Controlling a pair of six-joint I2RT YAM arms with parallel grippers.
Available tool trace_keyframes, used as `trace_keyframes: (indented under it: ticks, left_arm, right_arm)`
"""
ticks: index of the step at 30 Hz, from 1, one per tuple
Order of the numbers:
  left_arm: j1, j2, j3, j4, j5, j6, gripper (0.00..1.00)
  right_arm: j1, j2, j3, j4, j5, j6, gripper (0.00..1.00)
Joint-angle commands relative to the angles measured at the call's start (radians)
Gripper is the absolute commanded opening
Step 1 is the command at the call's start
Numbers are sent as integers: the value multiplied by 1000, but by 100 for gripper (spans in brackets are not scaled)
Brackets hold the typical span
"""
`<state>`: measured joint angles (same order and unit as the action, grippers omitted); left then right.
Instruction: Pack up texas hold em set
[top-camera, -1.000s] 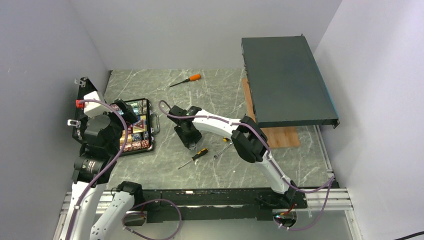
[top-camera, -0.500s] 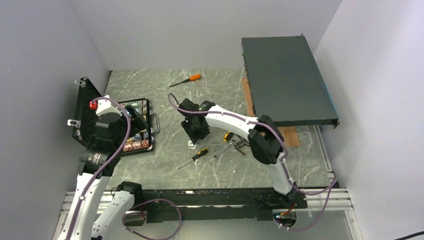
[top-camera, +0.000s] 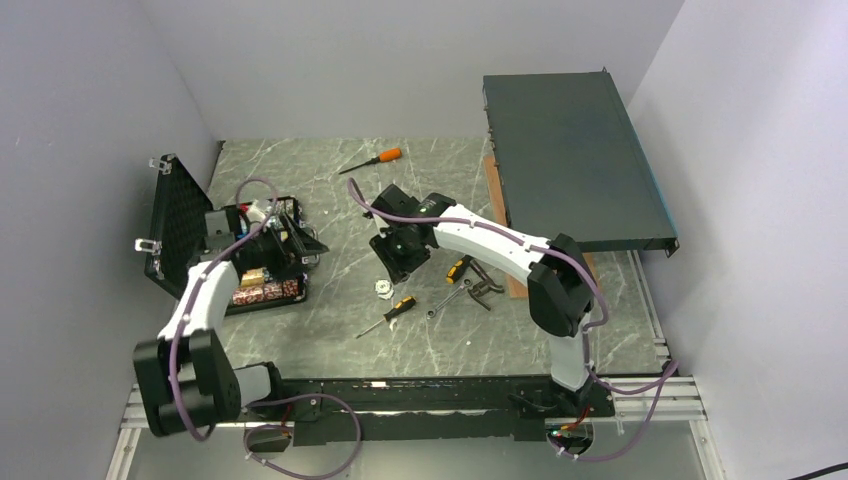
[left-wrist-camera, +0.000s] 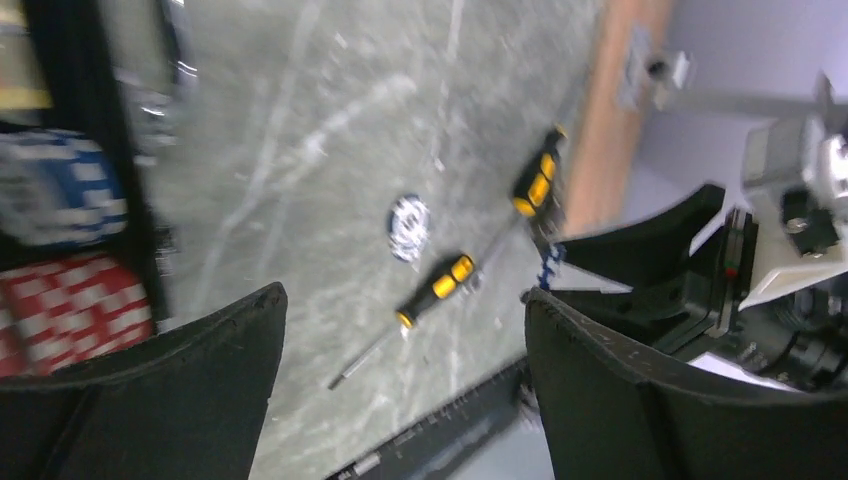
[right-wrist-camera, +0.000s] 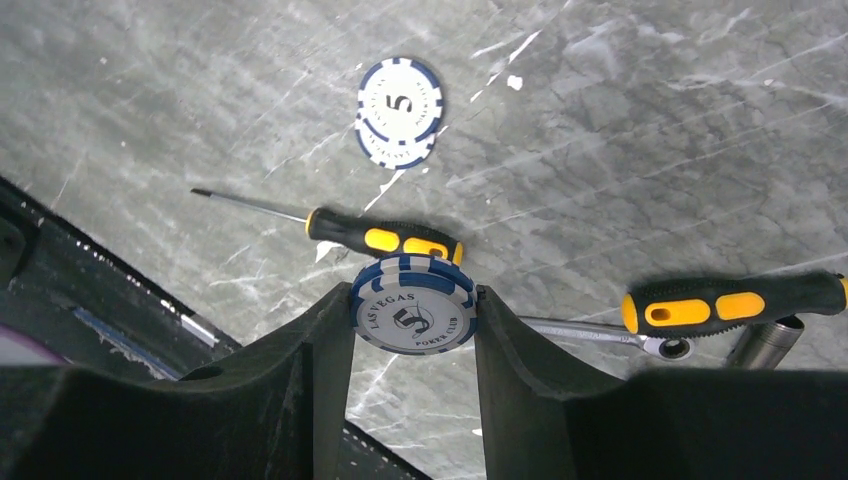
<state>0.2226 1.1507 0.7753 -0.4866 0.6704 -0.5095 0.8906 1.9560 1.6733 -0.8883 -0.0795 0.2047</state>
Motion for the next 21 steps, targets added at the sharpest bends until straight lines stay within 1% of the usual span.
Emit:
trace_keyframes:
  ticks: [1,4,6,10,12,16,21]
  left_arm:
    - [-59,86,-70,255,424,-30,88]
    - [-166,113,-92,349,437,-70,87]
    - [-211,139,-94,399,460,-102,85]
    - [-215,178,-76,380,470,-101,84]
    - [-247,201,-78,424,500,-137,83]
    - [-290,244,-74,453,519,-156,76]
    - [-319,257,-81,474,546,-163,76]
  right_arm:
    - [7,-83,-10,38,-66,-65,0]
    - [22,-99,9,40,-89,-86,0]
    - [36,-102,24,33,-96,-102,0]
    - [57,-107,46,27,-94,-113,0]
    - [67,-111,48,32,-92,-113,0]
    - [75,-126,48,50,-82,-104,0]
    - [82,-121,77,39,-72,-104,0]
